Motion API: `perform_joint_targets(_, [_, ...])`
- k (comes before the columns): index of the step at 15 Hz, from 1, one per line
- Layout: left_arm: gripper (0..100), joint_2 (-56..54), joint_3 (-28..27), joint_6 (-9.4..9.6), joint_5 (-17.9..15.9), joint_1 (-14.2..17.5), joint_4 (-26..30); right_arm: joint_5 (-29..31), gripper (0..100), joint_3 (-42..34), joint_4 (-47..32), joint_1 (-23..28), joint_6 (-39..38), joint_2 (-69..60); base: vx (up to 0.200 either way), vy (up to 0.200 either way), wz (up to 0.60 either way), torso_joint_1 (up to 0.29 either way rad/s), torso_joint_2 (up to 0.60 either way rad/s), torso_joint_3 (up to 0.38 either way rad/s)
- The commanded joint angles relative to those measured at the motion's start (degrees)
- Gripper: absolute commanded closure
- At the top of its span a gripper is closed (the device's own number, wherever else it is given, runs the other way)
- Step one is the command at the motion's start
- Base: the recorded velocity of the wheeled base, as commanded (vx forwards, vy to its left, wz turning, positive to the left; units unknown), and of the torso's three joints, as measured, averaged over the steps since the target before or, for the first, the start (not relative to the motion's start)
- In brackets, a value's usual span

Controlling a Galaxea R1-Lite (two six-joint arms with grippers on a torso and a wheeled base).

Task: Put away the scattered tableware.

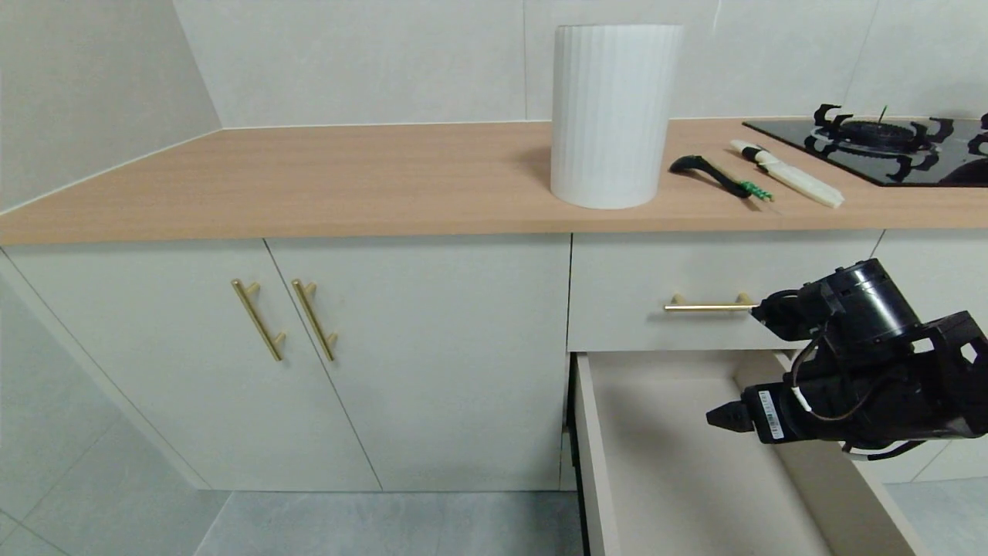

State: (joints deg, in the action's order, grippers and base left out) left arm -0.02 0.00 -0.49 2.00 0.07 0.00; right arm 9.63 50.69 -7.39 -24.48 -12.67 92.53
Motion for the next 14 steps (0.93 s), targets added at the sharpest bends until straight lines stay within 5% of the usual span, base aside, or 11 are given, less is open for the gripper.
perform_joint_targets(1, [0,0.02,0.00,-0.04,0.02,0.01,0.09,-0.05,0,-0.15,0.00,-0.13,0.01,-0.15,0.000,0.000,0.00,0.129,-0.57,-0.310])
perform_joint_targets(14, [0,0.02,0.00,-0.04,0.02,0.01,0.00,0.92,0,-0.59,0.00,-0.13,0.27,-0.15,0.000,0.000,0.00,0.171,-0.46,-0.281])
